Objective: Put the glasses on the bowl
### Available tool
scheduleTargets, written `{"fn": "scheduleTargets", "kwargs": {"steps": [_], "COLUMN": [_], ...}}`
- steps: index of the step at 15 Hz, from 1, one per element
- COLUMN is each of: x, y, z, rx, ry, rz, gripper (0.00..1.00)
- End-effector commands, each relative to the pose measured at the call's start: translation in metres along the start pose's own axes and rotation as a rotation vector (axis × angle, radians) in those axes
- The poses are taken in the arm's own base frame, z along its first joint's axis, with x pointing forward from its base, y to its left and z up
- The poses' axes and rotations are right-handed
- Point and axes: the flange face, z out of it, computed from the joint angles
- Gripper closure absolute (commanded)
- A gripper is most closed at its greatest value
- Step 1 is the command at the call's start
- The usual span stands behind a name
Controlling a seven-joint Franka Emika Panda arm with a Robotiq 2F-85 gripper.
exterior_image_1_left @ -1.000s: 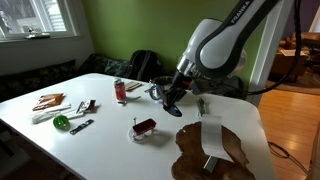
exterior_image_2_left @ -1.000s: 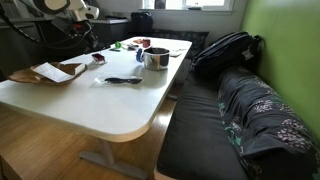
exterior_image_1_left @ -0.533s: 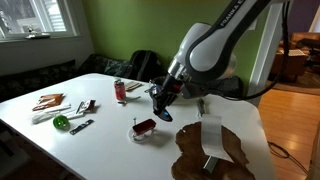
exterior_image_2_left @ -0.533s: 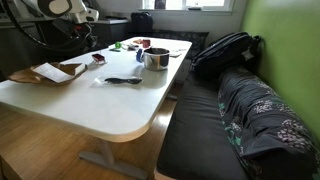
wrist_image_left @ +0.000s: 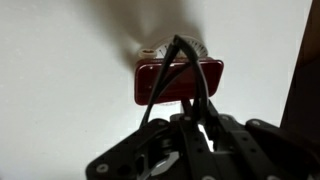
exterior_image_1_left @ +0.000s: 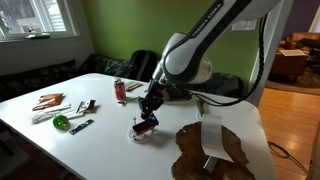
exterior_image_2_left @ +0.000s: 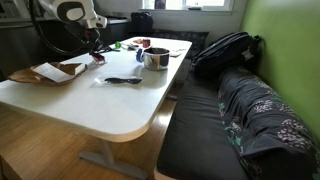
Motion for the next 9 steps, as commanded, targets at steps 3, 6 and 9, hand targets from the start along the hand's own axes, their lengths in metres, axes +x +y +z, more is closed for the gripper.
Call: {"fn": "scheduleTargets", "kwargs": {"steps": [3, 6, 9], "x": [0.012, 0.012, 0.006], "y": [0.001, -0.010, -0.018], "z": [0.023, 0.029, 0.033], "rx": [-0.056, -0.041, -0.065], "ry": [-0.078, -0.080, -0.116], "rz": [0.030, 0.012, 0.004], "gripper": [0.96, 0.96, 0.96]}}
